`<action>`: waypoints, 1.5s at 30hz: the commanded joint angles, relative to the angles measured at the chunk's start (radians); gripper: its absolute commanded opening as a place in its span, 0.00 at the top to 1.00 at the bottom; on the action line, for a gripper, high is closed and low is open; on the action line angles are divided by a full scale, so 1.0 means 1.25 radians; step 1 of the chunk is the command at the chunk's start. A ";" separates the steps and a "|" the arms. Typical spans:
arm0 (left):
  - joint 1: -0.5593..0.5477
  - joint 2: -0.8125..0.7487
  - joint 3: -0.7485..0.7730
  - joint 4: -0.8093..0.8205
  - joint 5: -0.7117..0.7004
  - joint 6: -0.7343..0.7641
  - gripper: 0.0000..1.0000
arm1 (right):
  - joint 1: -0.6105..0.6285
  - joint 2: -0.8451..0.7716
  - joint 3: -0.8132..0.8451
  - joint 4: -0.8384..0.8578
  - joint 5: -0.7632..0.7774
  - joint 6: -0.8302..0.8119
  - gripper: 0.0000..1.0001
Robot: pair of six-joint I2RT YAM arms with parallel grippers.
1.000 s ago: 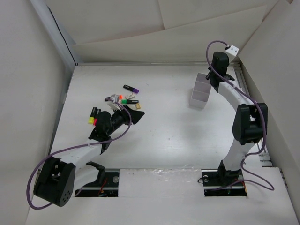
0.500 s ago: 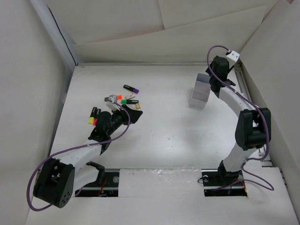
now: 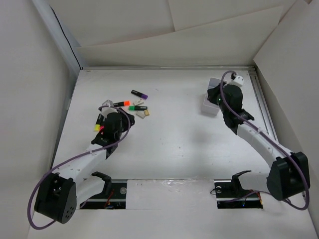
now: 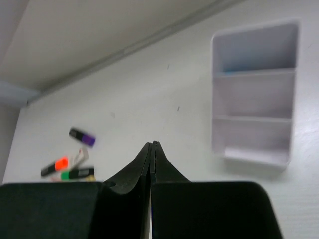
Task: Sort the stationery into containers
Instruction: Place the stationery in the storage box, then pick up the stationery from the center of the board.
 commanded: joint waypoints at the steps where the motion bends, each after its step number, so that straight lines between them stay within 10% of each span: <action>1: -0.003 -0.015 0.049 -0.157 -0.183 -0.086 0.62 | 0.055 -0.031 -0.060 0.005 -0.101 0.039 1.00; 9: 0.151 0.022 0.087 -0.250 -0.148 -0.169 0.57 | 0.133 -0.083 -0.078 -0.116 -0.226 -0.019 0.75; 15: 0.151 0.074 0.152 -0.354 -0.333 -0.191 0.55 | 0.176 -0.107 -0.094 -0.116 -0.213 -0.029 0.59; 25: 0.262 0.331 0.232 -0.379 -0.261 -0.123 0.51 | 0.217 -0.148 -0.094 -0.124 -0.154 -0.037 0.56; 45: 0.262 0.317 0.299 -0.372 -0.290 -0.119 0.47 | 0.239 -0.165 -0.101 -0.124 -0.154 -0.044 0.56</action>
